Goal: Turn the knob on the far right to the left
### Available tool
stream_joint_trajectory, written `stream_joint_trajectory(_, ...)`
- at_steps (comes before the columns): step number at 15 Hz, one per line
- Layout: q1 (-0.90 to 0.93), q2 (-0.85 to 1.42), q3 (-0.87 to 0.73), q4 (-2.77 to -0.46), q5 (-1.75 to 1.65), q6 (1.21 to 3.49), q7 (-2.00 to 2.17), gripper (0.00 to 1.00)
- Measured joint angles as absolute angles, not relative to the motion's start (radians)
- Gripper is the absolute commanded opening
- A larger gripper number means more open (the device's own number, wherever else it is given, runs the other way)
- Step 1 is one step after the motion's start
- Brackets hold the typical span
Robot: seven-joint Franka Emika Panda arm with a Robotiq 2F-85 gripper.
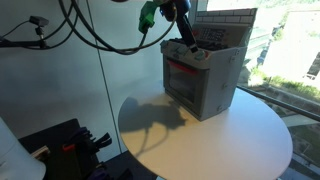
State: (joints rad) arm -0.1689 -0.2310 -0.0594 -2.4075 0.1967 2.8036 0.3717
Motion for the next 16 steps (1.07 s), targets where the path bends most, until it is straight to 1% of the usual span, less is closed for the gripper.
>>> stream_joint_trajectory(16, -0.103, -0.086, -0.060, -2.313, 0.325, 2.877, 0.372, 1.00)
